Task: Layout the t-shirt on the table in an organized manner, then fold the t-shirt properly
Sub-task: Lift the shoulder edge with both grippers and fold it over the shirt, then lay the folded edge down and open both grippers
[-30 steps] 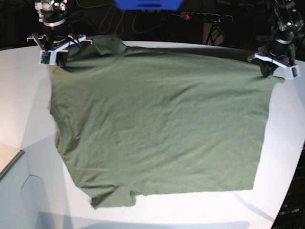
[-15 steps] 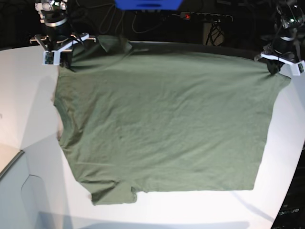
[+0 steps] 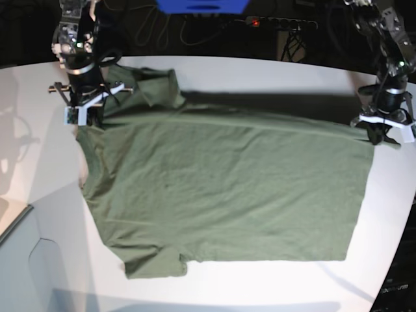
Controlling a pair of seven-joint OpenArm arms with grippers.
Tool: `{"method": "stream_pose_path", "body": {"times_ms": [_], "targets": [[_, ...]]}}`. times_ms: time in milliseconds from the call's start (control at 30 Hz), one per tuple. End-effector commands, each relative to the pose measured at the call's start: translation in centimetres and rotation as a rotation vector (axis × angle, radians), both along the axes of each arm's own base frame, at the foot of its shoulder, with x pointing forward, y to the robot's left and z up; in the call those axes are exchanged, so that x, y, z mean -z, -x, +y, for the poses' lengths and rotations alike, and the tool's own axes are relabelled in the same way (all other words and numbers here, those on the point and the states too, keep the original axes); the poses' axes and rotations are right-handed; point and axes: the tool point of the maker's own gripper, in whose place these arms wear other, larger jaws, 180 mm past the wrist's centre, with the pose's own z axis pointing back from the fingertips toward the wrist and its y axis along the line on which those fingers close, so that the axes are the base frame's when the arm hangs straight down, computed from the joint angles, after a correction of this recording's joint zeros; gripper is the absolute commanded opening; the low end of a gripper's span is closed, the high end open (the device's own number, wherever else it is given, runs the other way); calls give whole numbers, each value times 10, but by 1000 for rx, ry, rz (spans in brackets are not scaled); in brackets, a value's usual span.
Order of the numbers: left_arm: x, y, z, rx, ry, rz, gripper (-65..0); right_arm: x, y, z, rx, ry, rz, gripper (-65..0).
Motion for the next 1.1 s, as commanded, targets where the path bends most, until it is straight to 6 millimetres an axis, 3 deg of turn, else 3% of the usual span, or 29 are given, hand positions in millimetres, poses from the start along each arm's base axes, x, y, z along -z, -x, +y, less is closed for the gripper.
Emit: {"method": "stream_pose_path", "body": {"times_ms": [0, 200, 367, 767, 1067], "targets": [[-11, -11, 1, 11, -14, -45, -650, -11, -12, -1, -1, 1, -53, -650], [-6, -39, -16, 78, 10, -48, -650, -13, -40, -6, -5, 4, -82, -650], [-10, -57, -9, 74, 15, -65, -650, -23, -62, -6, -4, 0, -120, -650], [-4, -79, -4, 52, 60, -74, -650, -13, -100, -13, -1, -16, -110, -650], [3, -92, -4, 39, 100, -70, -650, -19, -122, -16, 1, -21, -131, -650]]}}
